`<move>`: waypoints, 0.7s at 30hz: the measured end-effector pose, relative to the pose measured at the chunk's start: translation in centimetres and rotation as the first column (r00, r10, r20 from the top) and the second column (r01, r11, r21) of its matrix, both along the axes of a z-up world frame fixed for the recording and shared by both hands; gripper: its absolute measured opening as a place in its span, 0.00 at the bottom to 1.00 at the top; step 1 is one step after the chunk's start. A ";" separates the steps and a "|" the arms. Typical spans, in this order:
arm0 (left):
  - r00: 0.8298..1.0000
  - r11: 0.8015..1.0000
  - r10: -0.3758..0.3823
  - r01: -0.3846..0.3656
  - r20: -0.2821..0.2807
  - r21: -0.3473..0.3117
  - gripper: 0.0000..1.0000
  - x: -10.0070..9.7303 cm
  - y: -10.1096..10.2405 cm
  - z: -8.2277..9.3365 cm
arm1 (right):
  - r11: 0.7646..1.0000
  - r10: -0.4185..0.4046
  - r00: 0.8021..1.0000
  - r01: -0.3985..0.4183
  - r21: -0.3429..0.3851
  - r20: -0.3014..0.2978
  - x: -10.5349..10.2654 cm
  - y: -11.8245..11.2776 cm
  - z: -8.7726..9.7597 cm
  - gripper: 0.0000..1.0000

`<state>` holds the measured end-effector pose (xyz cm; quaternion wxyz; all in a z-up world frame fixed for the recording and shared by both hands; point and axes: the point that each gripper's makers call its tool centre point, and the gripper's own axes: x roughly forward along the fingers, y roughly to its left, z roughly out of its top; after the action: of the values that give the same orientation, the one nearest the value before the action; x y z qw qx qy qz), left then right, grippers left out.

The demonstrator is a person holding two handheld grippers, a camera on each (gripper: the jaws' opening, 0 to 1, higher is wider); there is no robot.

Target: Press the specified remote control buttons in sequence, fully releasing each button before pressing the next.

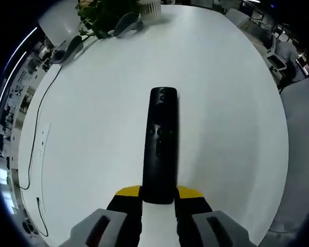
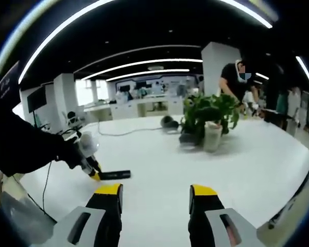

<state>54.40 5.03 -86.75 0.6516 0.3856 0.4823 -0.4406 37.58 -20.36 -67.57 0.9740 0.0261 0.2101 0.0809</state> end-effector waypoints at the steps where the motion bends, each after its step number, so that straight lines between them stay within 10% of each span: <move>1: 1.000 1.000 0.000 0.000 -0.001 0.000 0.23 -0.1 0.0 0.0 | 1.000 0.000 1.000 0.000 0.000 0.000 0.0 0.0 0.0 0.49; 21: 0.999 1.000 0.017 -0.018 -0.031 -0.019 0.23 -2.9 -0.5 -0.1 | 1.000 -0.003 1.000 0.003 0.016 0.021 0.0 -0.1 0.4 0.49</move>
<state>51.50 4.53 -86.86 0.6515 0.3683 0.4915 -0.4453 37.57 -20.48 -67.19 0.9760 0.0332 0.1991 0.0814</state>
